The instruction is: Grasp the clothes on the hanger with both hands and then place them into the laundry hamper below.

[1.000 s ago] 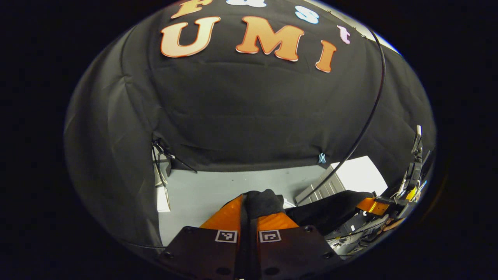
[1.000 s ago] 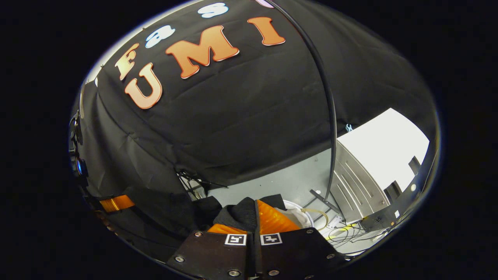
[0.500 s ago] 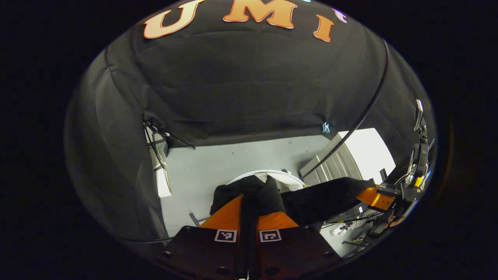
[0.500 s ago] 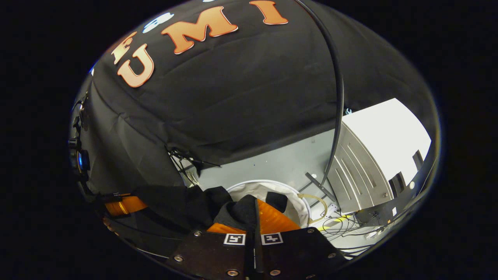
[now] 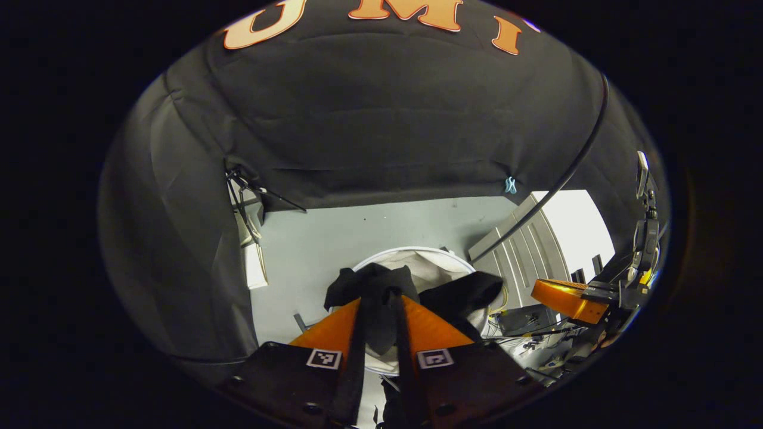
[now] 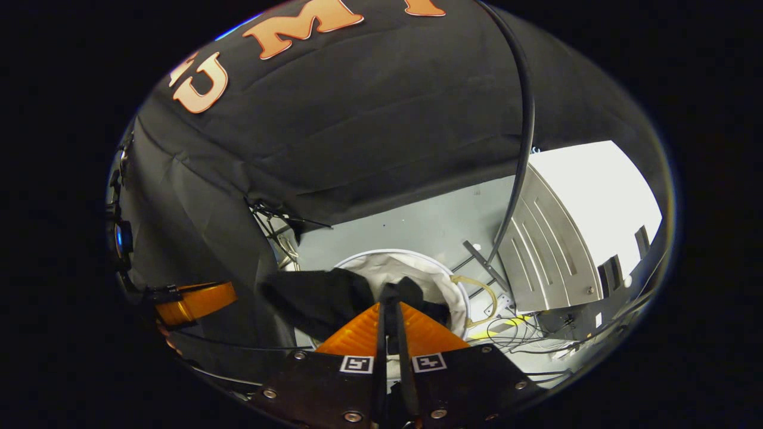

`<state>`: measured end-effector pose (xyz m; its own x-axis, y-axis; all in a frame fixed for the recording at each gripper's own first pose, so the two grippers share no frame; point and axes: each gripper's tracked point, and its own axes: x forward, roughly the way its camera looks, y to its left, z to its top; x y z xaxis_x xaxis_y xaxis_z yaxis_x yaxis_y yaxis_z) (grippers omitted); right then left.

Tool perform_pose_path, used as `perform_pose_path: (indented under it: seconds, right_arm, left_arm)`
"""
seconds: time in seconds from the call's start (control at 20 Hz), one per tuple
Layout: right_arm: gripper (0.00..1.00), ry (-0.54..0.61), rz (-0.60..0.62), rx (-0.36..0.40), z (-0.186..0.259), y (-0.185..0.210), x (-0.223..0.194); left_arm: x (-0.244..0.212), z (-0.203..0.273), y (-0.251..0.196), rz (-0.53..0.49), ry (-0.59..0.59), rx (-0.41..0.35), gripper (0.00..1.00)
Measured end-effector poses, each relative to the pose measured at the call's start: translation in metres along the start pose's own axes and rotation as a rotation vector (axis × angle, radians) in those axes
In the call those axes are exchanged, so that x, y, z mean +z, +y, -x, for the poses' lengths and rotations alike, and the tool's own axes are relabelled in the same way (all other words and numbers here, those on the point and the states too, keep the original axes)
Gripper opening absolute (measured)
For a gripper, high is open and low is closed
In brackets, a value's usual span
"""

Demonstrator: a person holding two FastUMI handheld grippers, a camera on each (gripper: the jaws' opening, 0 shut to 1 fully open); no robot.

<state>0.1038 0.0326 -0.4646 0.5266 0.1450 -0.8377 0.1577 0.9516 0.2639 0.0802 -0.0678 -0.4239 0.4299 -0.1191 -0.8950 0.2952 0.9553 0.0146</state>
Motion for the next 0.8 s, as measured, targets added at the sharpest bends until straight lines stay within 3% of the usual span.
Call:
perform_pose_path:
  seconds: [0.1, 0.15, 0.2, 0.3, 0.35, 0.4, 0.45, 0.6, 0.65, 0.8]
  right_arm:
    - [0.12, -0.007, -0.006, -0.002, 0.005, -0.003, 0.006]
    - [0.16, -0.011, -0.009, -0.004, 0.009, -0.007, 0.008]
    - [0.07, -0.015, -0.015, -0.003, 0.013, -0.009, 0.010]
    - [0.46, -0.027, -0.026, -0.007, 0.018, -0.014, 0.012]
    - [0.34, -0.033, -0.027, -0.010, 0.021, -0.017, 0.013]
    - [0.50, -0.037, -0.023, -0.008, 0.025, -0.020, 0.014]
    - [0.61, -0.045, -0.016, -0.007, 0.031, -0.022, 0.016]
    - [0.80, -0.088, -0.005, -0.012, 0.048, -0.033, 0.025]
    - [0.94, -0.098, -0.002, -0.005, 0.055, -0.036, 0.029]
    - [0.94, -0.126, 0.015, 0.011, 0.077, -0.050, 0.035]
  left_arm:
    - [0.000, 0.002, -0.004, 0.002, 0.001, -0.008, 0.57]
    - [0.001, 0.004, -0.008, 0.005, -0.002, -0.009, 0.64]
    - [0.003, 0.008, -0.009, 0.005, -0.005, -0.001, 0.71]
    - [0.002, 0.015, -0.016, 0.007, -0.012, -0.007, 0.85]
    - [0.000, 0.017, -0.017, 0.008, -0.014, -0.006, 0.92]
    - [-0.003, 0.020, -0.018, 0.009, -0.016, -0.003, 0.99]
    - [-0.003, 0.024, -0.018, 0.010, -0.021, 0.002, 0.99]
    - [-0.003, 0.039, -0.021, 0.024, -0.048, 0.027, 0.97]
    - [-0.001, 0.044, -0.021, 0.037, -0.064, 0.040, 1.00]
    - [0.000, 0.070, -0.019, 0.080, -0.125, 0.084, 1.00]
